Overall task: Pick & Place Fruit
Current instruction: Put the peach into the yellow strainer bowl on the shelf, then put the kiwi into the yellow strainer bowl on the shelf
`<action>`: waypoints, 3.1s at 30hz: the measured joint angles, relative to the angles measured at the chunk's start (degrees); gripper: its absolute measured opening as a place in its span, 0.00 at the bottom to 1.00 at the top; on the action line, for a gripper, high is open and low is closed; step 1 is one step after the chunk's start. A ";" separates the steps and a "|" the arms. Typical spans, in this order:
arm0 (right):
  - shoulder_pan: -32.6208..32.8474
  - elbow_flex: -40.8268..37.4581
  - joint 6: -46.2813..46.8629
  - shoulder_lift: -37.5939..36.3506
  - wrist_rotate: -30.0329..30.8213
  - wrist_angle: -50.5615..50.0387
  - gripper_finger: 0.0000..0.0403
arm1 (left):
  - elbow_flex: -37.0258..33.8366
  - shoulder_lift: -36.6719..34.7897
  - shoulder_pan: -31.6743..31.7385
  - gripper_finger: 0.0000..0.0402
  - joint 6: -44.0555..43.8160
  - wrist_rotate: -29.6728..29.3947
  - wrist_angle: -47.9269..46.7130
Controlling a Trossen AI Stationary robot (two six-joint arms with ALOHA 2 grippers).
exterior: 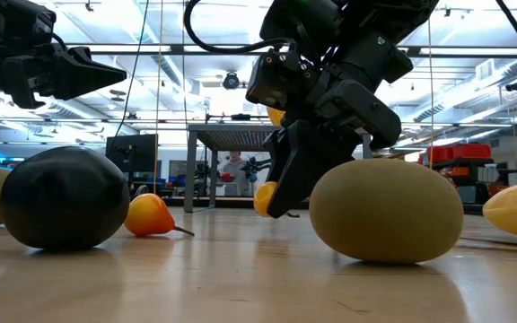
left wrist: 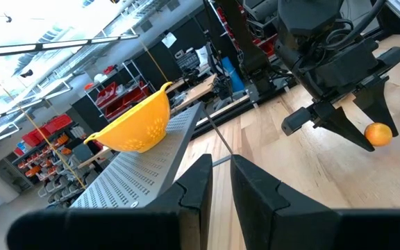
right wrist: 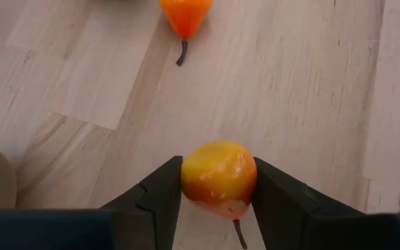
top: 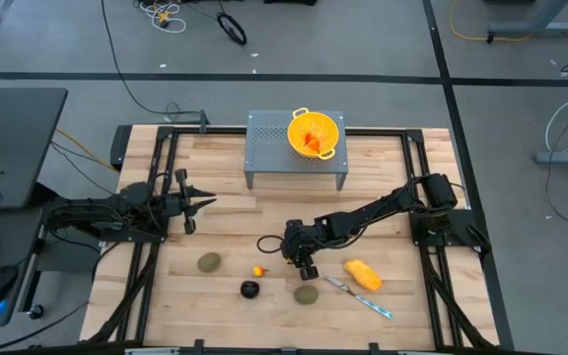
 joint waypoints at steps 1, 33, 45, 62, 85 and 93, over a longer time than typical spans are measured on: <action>0.00 0.00 0.00 0.00 0.00 0.00 0.40 | 0.02 -0.01 0.00 0.16 0.00 -0.01 0.00; 0.00 0.00 1.08 -0.01 1.38 2.74 0.39 | 0.02 -0.01 0.02 0.16 0.00 0.00 0.00; -0.02 -0.02 -4.63 -7.99 5.11 2.93 0.37 | 0.00 0.02 -0.01 0.16 0.00 0.00 -0.02; -7.44 0.00 -5.84 -26.78 24.70 4.12 0.37 | 0.02 0.02 0.02 0.16 0.00 0.00 0.00; -29.52 0.00 6.27 -31.76 31.38 -0.91 0.42 | 0.02 0.02 0.00 0.16 0.00 -0.01 -0.02; -31.81 0.00 6.29 -31.76 25.73 -1.55 0.48 | 0.00 0.02 0.01 0.16 0.00 -0.01 0.01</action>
